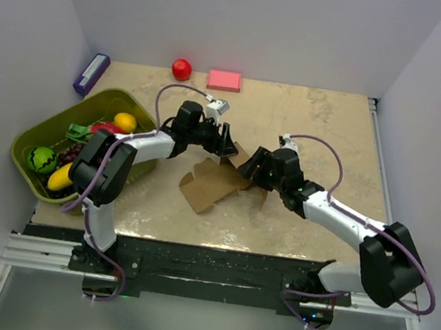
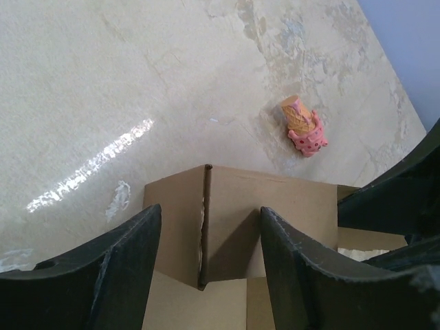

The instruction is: Fold the paper box

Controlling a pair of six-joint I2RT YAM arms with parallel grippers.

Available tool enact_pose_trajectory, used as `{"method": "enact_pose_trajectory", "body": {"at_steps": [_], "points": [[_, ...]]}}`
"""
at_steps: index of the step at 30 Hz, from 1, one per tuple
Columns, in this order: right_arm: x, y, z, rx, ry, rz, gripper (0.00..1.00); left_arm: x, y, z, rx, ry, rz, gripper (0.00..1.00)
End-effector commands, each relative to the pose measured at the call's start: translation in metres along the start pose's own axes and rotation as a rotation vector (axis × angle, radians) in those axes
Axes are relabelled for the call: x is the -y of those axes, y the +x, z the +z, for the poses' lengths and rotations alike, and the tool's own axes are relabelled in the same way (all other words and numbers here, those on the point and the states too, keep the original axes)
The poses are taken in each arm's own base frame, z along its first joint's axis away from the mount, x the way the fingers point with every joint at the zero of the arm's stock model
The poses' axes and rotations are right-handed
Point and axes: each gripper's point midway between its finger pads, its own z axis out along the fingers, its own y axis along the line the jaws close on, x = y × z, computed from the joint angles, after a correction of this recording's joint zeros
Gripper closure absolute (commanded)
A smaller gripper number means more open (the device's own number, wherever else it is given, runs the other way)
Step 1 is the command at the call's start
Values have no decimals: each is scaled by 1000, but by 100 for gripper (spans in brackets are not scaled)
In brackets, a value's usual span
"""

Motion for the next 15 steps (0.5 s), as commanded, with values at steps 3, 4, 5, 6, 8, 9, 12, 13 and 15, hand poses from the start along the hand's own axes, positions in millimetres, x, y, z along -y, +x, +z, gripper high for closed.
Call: {"method": "enact_pose_trajectory", "body": {"at_steps": [3,4,5,6,8,9,12,13,15], "points": [[-19,-13,12,31,-95,-52,33,24,-10,-10,48,77,21,37],[-20,-12,14,21,-107,-59,33,31,-10,-15,52,81,25,37],[-22,-10,19,12,-118,-72,33,30,-8,-17,56,58,19,37],[-26,-13,21,13,-133,-84,33,29,5,-20,31,38,0,37],[-33,-15,26,1,-159,-117,33,35,7,-25,30,1,8,37],[-35,-15,28,-4,-164,-127,33,32,18,-29,0,-30,-2,37],[-42,-18,33,-6,-182,-149,33,38,20,-42,18,-66,22,37],[-43,-19,33,-7,-185,-150,33,44,15,-50,38,-64,30,36],[-48,-20,34,-13,-198,-153,33,39,18,-56,40,-95,31,35]]}}
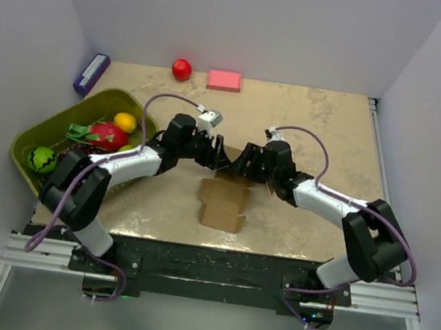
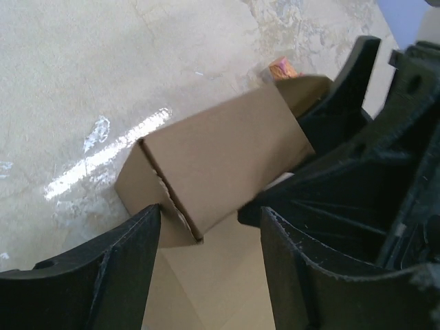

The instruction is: Fold the paper box

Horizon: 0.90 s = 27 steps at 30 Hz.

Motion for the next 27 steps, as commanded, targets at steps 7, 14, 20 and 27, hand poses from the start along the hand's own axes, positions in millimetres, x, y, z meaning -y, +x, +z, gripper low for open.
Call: {"method": "enact_pose_trajectory", "body": {"at_steps": [7,14,20,27], "points": [[-21,-26,-4,57,-66,-25,24,1,-18,-24,50,-59,42,29],[-7,-23,-22,64,-26,-28,19,-6,-32,-34,88,-70,39,24],[-21,-42,-41,109,-46,-47,16,-13,-48,-37,133,-61,15,21],[-22,-44,-29,85,-35,-15,18,-18,-53,-35,150,-55,-9,24]]}}
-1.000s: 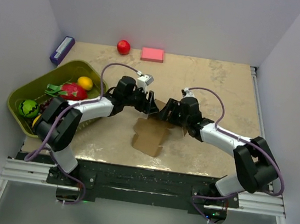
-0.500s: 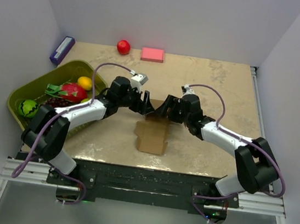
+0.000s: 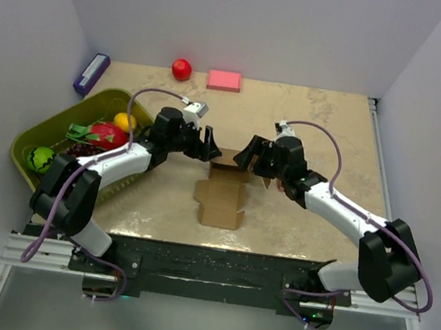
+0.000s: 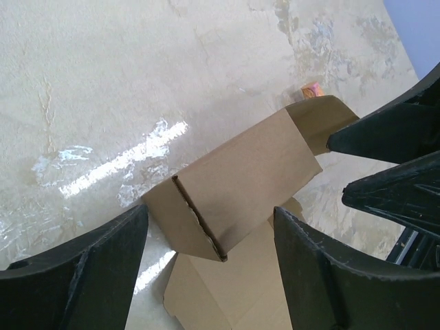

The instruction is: Fold the paper box

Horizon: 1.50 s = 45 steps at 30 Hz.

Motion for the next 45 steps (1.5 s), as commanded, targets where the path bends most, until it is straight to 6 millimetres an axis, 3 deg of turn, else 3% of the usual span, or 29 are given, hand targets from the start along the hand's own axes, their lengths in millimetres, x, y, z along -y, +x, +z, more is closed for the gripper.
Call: {"method": "enact_pose_trajectory", "body": {"at_steps": [1,13,22,30,32,35,37,40,45], "points": [[-5,-10,9,12,-6,11,19,12,-31,-1,80,48,16,25],[-12,-2,25,29,-102,113,42,5,-15,11,22,58,3,44],[-18,10,34,21,-191,223,60,5,-8,13,0,73,-9,53],[-22,11,35,35,-242,306,83,7,-6,13,-5,82,-14,56],[-21,13,35,33,-241,309,83,7,-6,13,-5,81,-16,56],[-17,11,32,44,-214,277,68,5,-8,12,0,73,-10,56],[-12,7,25,64,-171,248,49,4,-7,13,-3,69,-10,57],[6,7,17,84,-82,188,40,5,-6,14,-4,73,-9,58],[18,9,-9,100,-2,64,45,5,-7,13,0,70,-8,58]]}}
